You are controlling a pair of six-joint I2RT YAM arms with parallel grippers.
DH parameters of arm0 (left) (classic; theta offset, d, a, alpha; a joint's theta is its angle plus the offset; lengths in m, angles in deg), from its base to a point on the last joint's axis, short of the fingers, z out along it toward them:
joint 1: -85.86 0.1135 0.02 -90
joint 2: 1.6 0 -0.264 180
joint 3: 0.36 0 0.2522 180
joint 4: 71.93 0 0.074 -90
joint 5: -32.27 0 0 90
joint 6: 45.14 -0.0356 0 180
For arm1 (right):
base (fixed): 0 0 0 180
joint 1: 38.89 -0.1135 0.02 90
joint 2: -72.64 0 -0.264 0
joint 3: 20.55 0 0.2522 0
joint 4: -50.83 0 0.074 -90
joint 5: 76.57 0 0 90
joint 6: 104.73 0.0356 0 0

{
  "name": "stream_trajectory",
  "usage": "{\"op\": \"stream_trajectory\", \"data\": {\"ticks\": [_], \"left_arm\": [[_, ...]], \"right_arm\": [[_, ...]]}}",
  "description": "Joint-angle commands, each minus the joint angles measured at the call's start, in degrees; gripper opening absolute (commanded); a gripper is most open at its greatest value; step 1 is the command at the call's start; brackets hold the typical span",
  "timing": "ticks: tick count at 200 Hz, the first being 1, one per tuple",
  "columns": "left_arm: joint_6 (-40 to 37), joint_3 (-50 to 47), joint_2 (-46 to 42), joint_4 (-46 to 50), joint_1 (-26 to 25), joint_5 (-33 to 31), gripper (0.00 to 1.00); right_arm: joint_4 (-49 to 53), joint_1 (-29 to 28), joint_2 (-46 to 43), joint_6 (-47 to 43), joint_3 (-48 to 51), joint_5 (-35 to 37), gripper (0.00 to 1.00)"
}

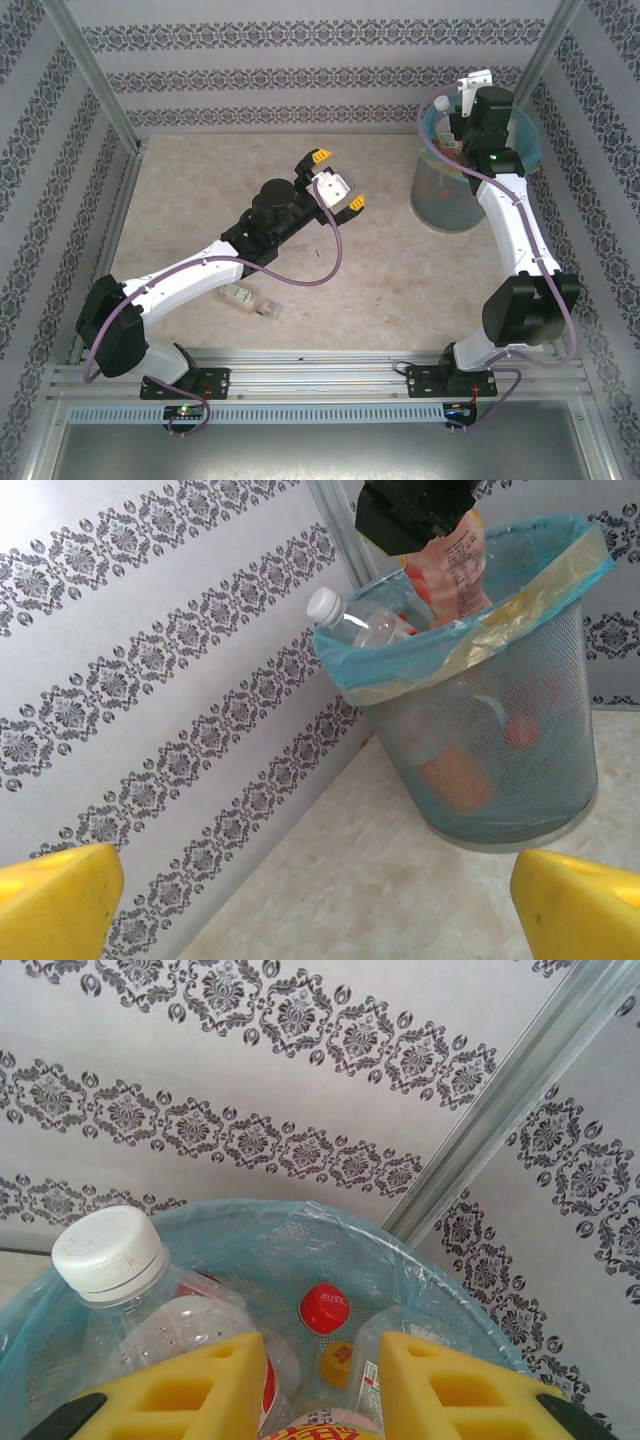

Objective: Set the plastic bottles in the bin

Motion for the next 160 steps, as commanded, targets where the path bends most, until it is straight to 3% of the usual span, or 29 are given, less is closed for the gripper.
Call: {"op": "stream_trajectory", "data": {"ticks": [1,127,140,160], "left_arm": [[2.3,1.7,-0.1,-1.2,-0.4,-0.9,1.00],[2.0,-1.1,0.3,-4.0,0.2,-1.1,1.00],[2.2,-1.0,0.2,-3.9,0.2,-1.1,1.00],[2.4,-1.1,0.2,-4.1,0.3,-0.8,1.00]], "right_arm": [[9.0,1.2,2.7,10.1,5.0,-7.5,0.00],[11.8,7.7,-3.6,20.3,16.8,-15.5,0.02],[13.6,7.9,-4.6,20.9,15.8,-17.8,0.08],[16.6,7.9,-5.5,22.2,12.5,-20.3,0.26]]}}
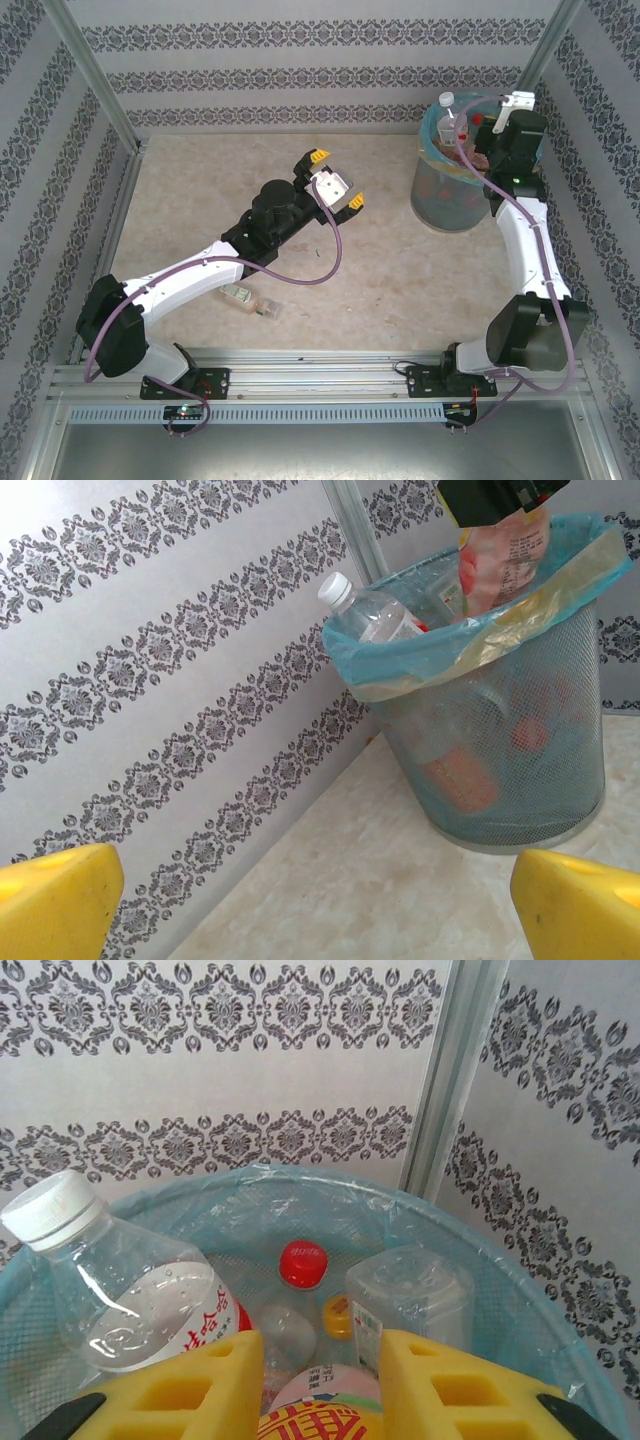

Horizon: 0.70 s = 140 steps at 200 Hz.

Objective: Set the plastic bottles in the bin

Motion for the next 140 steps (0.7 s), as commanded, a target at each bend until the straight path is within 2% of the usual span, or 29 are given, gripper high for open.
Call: {"op": "stream_trajectory", "data": {"ticks": [1,12,58,79,90,103,118,140], "left_arm": [[1.2,-0.6,0.1,-3.4,0.2,0.3,1.00],[1.2,-0.9,0.0,-4.0,0.2,0.3,1.00],[2.3,-2.9,-1.9,-5.0,0.3,0.3,1.00],[1.4,-3.3,-2.4,-4.5,0.3,-0.3,1.00],[1.1,-3.6,-2.5,-4.8,0.3,-0.5,1.00],[0.9,-3.7,-2.5,-5.1,0.3,-0.7,1.00],[1.5,-3.7,-2.5,-5.2,0.3,-0.7,1.00],[2.0,-3.4,-2.7,-4.9,0.3,-0.1,1.00]], "right_arm": [[21.2,-0.7,2.5,6.4,0.6,-9.8,0.27],[23.4,-0.7,2.6,7.3,-1.8,-10.7,0.35],[28.7,-0.7,1.7,10.6,-5.7,-11.6,0.47],[29.2,-0.7,0.8,10.8,-5.0,-10.8,0.46],[29.5,-0.7,0.7,11.3,-4.9,-11.3,0.42],[29.6,-0.6,0.7,12.4,-4.9,-13.3,0.38],[29.2,-0.6,0.8,14.1,-4.6,-16.1,0.37],[26.4,-0.7,0.7,17.1,-3.5,-22.2,0.55]]}}
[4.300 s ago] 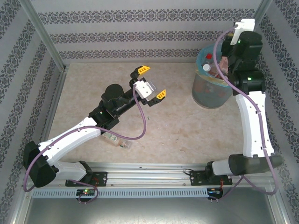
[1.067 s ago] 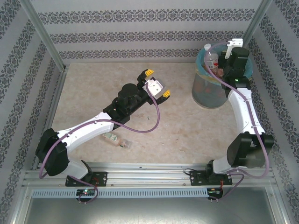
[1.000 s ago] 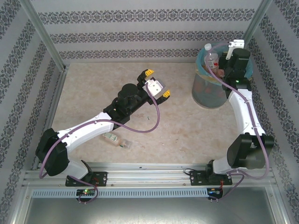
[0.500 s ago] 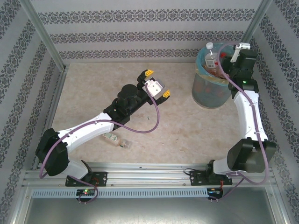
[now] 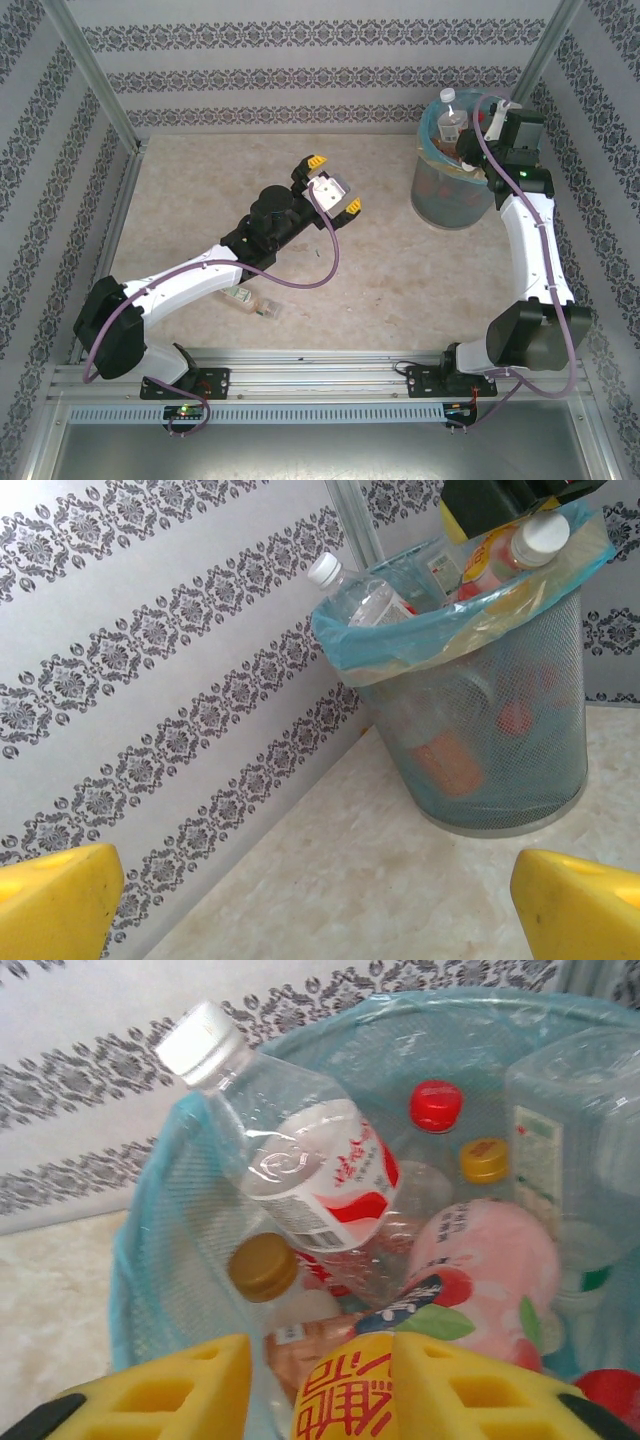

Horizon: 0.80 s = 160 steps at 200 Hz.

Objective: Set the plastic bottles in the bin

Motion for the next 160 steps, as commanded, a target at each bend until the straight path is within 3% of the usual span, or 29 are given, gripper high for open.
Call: {"op": "stream_trajectory", "data": {"ticks": [1,53,77,96,134,160], "left_arm": [[1.1,-0.1,-1.8,-2.9,0.2,-0.1,1.00],[2.4,0.0,-2.1,-2.9,0.2,-0.4,1.00],[4.4,1.4,-3.2,2.2,0.2,-3.5,1.00],[8.3,3.2,-5.0,12.1,0.3,-9.9,0.99],[24.6,7.4,-7.8,40.2,2.6,-18.8,0.97],[39.6,10.0,-8.2,59.8,5.7,-19.2,0.95]], "right_arm": [[6.8,0.0,0.8,5.6,2.7,-8.8,0.55],[1.6,0.0,1.9,9.7,3.4,-12.5,0.58],[0.3,0.2,2.2,10.0,3.6,-12.5,0.60],[0.7,0.1,1.0,10.4,2.7,-11.4,0.61],[-1.5,-1.2,-4.7,10.7,2.6,-5.0,0.64],[-2.0,-3.8,-7.2,7.8,1.3,-2.0,0.65]]}}
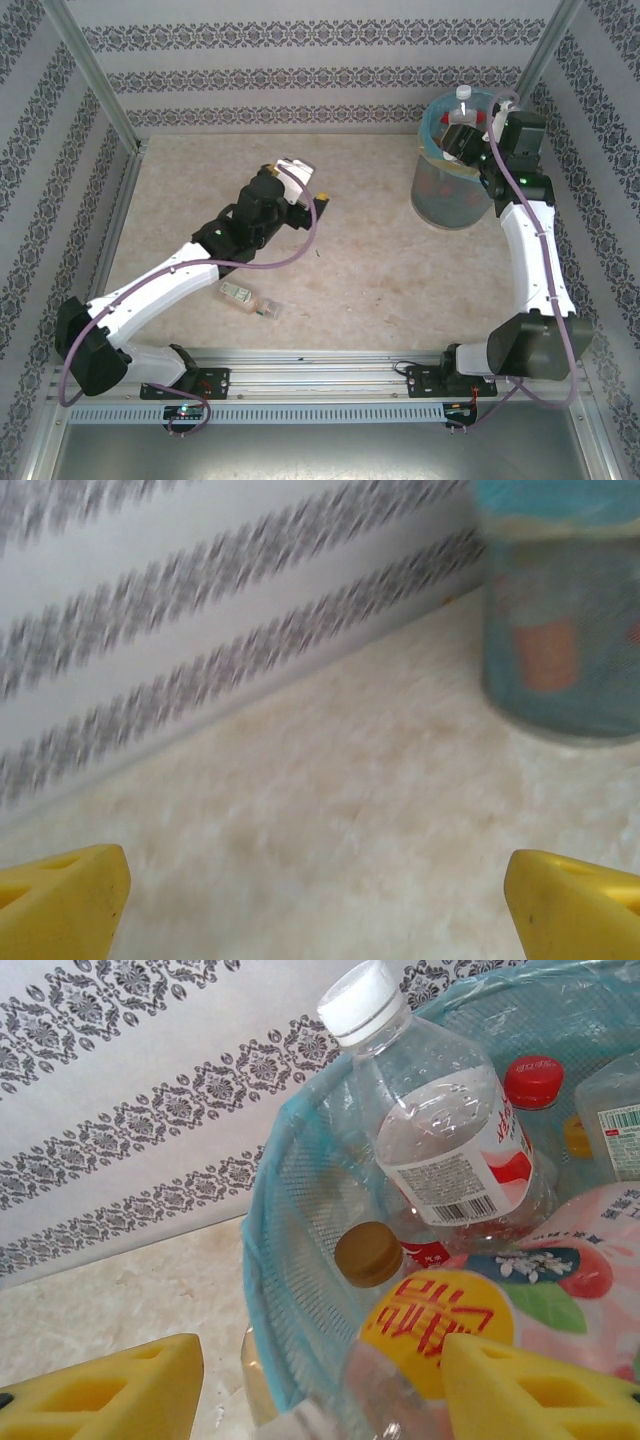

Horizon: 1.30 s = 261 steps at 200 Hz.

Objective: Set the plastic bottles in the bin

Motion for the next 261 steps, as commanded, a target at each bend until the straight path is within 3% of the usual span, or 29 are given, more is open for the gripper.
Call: {"op": "stream_trajectory", "data": {"ticks": [1,48,105,170,219,261], "left_arm": [[18.2,2.7,-1.0,25.2,2.9,-3.8,0.95],[42.5,2.0,-1.6,48.8,3.9,4.2,0.91],[61.3,-6.9,-9.7,55.6,4.5,9.8,0.92],[67.0,-11.8,-11.3,54.6,9.1,17.1,0.95],[69.3,-23.5,-9.4,41.1,15.0,25.9,0.96],[66.6,-19.9,1.5,30.4,17.1,27.7,0.97]], "right_arm": [[0.3,-2.7,-3.6,-1.8,-0.8,3.9,0.66],[-1.5,-9.3,-8.4,-8.0,0.3,10.4,0.66],[-2.7,-14.3,-11.9,-9.1,3.2,9.4,0.67],[-6.8,-18.5,-18.4,-7.0,10.6,8.5,0.68],[-7.2,-20.4,-24.5,-6.8,14.2,10.5,0.68],[-6.7,-21.0,-28.5,-9.6,16.3,13.8,0.68]]}}
